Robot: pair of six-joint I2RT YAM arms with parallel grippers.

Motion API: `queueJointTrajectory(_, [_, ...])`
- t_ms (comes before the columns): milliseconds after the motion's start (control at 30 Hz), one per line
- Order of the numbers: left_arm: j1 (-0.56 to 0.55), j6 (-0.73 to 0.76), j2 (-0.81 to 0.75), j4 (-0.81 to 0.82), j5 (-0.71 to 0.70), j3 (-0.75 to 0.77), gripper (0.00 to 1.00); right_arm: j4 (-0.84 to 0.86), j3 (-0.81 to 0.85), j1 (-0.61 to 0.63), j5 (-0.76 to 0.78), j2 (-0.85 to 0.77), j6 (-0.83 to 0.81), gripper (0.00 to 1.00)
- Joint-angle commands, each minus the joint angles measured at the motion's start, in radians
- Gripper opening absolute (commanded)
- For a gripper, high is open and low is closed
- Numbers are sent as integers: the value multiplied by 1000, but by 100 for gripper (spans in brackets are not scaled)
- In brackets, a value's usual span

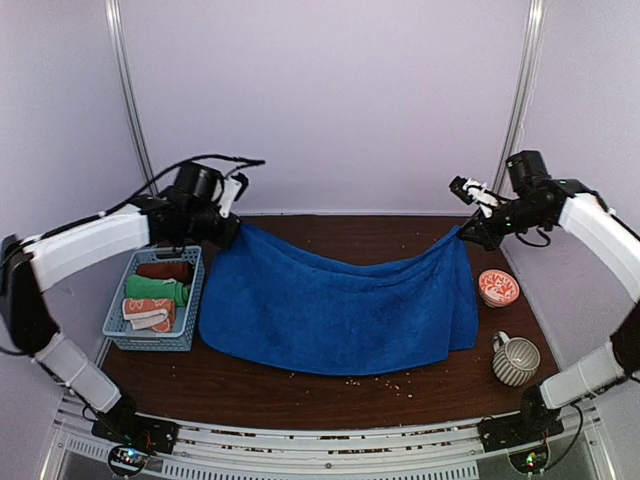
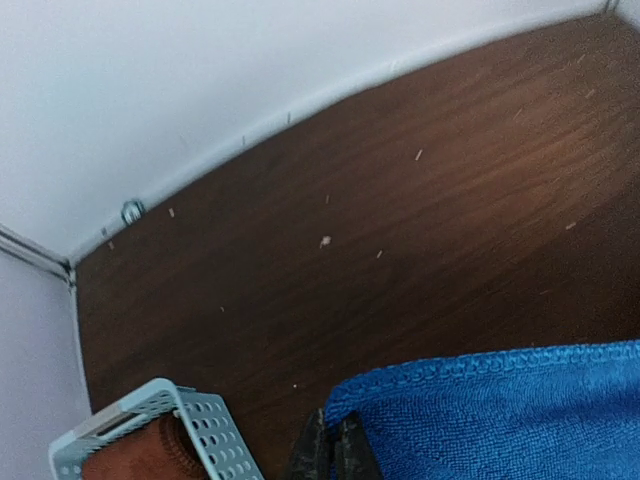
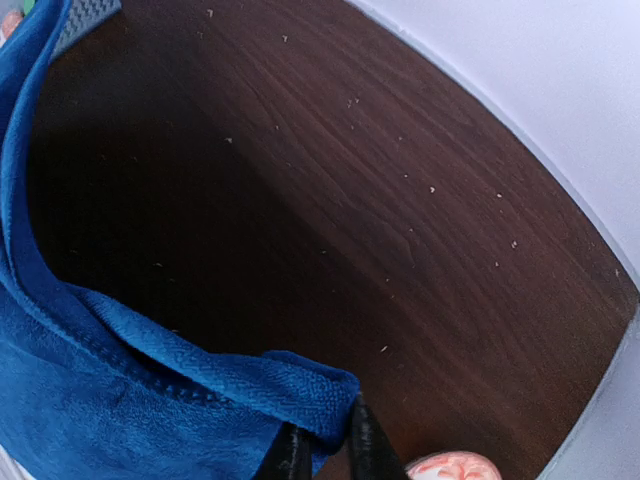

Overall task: Roll the towels
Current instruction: Flatten out the towel at the center of the board, then move the towel to the center of the board.

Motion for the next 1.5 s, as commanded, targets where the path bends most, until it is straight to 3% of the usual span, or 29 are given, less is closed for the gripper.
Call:
queueJointTrajectory(0, [90,-19,302,27,-87,159,0,147,157,2,119,361,32,26])
queueJointTrajectory(33, [108,-19,378,20,-83,223,4,138,242,2,144,458,47,30])
queueJointTrajectory(133, [136,-29,571,-61,-79,422,34,43,554,2,223,700,93,37])
queueJointTrajectory(200, [136,-30,603,-97,-64,493,43,-3,640,1,227,755,113,45])
queueJointTrajectory(400, [118,-36,454,-123,77,394,47,4,449,7,172,582,136,47])
queueJointTrajectory(533, [105,-40,396,-204,150,272,45,26,216,11,141,422,119,47])
queueJointTrajectory(633, [104,-16,376,-258,158,218,37,-6,107,14,130,345,80,45])
queueJointTrajectory(700, [105,-6,368,-281,134,200,27,-47,39,21,107,313,52,44])
queueJointTrajectory(800, [105,-5,373,-328,133,189,2,-100,-57,48,104,269,13,37])
queueJointTrajectory(833, [105,-14,377,-332,113,183,0,-100,-92,58,122,251,8,34])
queueJointTrajectory(1000, [105,-62,434,-346,3,176,0,-77,-236,82,189,195,-9,14])
queueJointTrajectory(1467, [106,-74,501,-338,-55,96,0,74,-415,86,370,253,-15,9])
